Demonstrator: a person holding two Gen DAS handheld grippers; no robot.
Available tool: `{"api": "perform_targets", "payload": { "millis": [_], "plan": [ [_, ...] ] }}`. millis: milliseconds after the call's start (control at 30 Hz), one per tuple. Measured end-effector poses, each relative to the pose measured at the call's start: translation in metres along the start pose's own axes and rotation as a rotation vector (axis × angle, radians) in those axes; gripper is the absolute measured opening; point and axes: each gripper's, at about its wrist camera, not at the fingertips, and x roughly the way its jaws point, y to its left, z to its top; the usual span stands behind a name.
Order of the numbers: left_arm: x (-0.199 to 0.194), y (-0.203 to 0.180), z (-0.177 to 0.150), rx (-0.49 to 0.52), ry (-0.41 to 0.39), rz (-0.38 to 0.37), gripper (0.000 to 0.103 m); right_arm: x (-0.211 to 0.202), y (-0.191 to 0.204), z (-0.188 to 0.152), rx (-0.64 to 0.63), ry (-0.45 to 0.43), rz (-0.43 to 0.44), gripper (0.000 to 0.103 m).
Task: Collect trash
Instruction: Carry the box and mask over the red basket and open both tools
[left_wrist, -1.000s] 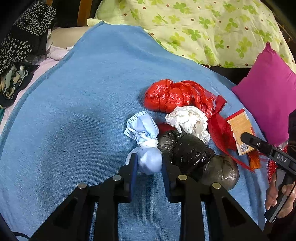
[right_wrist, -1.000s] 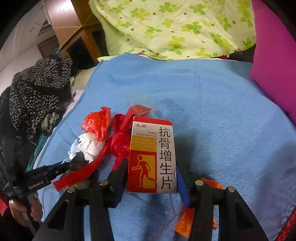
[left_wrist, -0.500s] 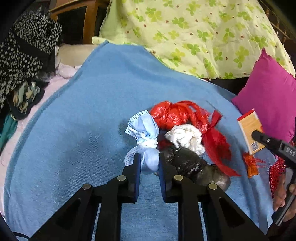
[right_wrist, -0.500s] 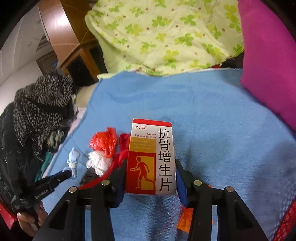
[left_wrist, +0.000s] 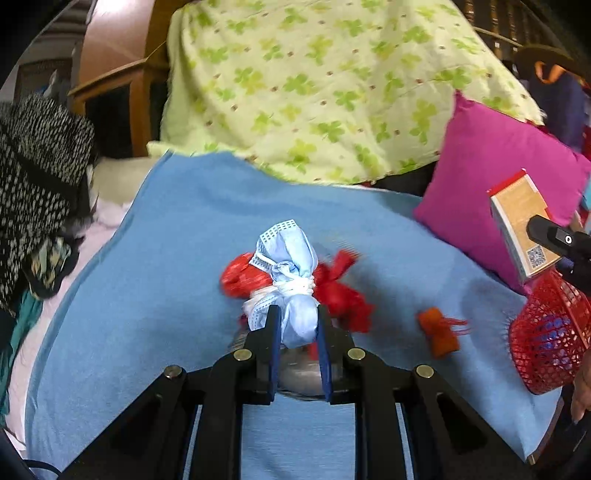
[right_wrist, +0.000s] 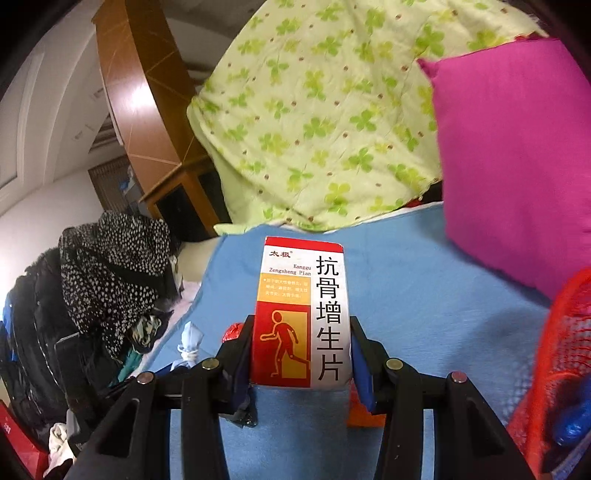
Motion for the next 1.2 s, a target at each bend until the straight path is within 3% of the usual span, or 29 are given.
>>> {"api": "perform_targets", "payload": {
  "millis": [500,833,1067,1200],
  "plan": [
    [-0.022,-0.1,-0.004,0.177,-0.046,-0.009,0.019,-0.121,-0.06,-0.02,0.082,-0.186,-0.151,0.049],
    [-0.024,-0.141,-0.012,0.253,-0.065,-0.008,0.019,-0.152,-0.101,-0.021,0.135,-0.228,-0.206,0.049],
    [-0.037,-0.174,-0.016,0.275,-0.07,-0.093,0.019,-0.167,-0.13,-0.021,0.188,-0.27,-0.24,0.049],
    [-0.05,-0.201,-0.009,0.229,-0.06,-0.218,0.019,-0.181,-0.155,-0.023,0.271,-0.297,-0.255,0.049]
  ]
}}
